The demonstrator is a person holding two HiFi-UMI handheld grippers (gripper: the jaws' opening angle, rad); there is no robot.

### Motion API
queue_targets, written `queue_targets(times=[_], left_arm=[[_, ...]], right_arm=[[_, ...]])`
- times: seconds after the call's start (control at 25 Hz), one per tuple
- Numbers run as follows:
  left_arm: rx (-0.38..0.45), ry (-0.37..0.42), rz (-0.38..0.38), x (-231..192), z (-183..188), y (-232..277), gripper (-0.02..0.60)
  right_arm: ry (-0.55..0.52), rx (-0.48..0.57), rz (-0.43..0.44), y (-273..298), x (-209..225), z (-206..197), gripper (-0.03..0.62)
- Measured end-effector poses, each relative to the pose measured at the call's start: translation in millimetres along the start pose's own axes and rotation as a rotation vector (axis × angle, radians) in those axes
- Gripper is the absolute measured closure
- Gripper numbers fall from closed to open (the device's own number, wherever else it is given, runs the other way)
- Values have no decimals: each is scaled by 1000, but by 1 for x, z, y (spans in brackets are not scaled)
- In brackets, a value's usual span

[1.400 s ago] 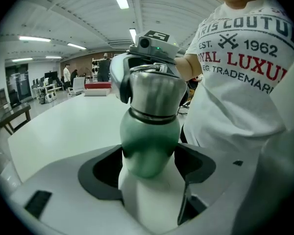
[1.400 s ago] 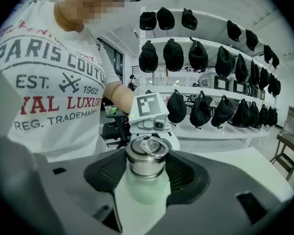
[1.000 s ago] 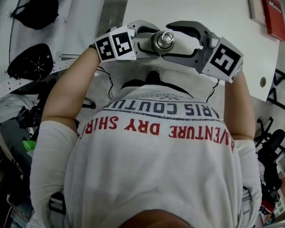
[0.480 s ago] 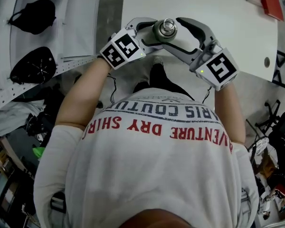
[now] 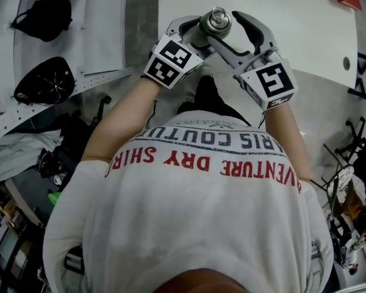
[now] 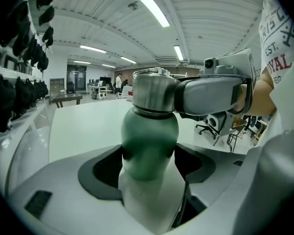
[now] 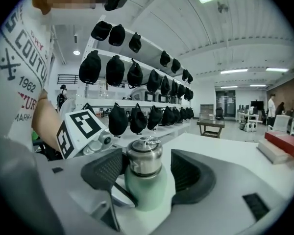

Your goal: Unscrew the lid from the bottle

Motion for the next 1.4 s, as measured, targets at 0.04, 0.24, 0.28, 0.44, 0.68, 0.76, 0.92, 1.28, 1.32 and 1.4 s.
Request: queue_targets(times=[0.04, 0.24, 0.28, 0.44, 0.68, 0.76, 0.92, 1.28, 1.32, 1.4], left_arm=[[4, -6, 8, 0, 0, 0, 232], [20, -18, 28, 3, 0, 2, 232], [21, -18, 29, 4, 0, 2, 232], [24, -18, 32, 3, 1, 2, 232], [26, -10, 20, 2, 0, 1, 232], [21, 0, 10, 1, 0, 1, 232], [2, 24, -18, -1, 1, 1, 233], [-52, 108, -138, -8, 5, 1, 233], [-63, 121, -155, -10, 6, 1, 233], [-85, 147, -189, -12, 8, 2, 233]], right_arm=[[6, 3, -15, 1, 0, 0, 286], [6, 7, -59, 6, -5, 1, 321], [7, 10, -69, 6, -5, 1, 338], [2, 15, -77, 6, -4, 1, 342], [-18, -1, -40, 8, -3, 2, 345], [-29, -9, -20, 7, -2, 1, 345], [-44, -19, 39, 7, 1, 1, 345], [-130, -54, 235, 8, 13, 2, 355], [-148, -60, 259, 9, 15, 2, 356], [-173, -61, 302, 10, 17, 5, 358]])
Point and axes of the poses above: the fingertips, and each gripper's own axes: y forward along the fingers, x to its right, z out of its top, the point moved 6 cm from there along -y, backward along the fingers, and after that the axes turned 5 degrees about -y, right-handed, at the moved point
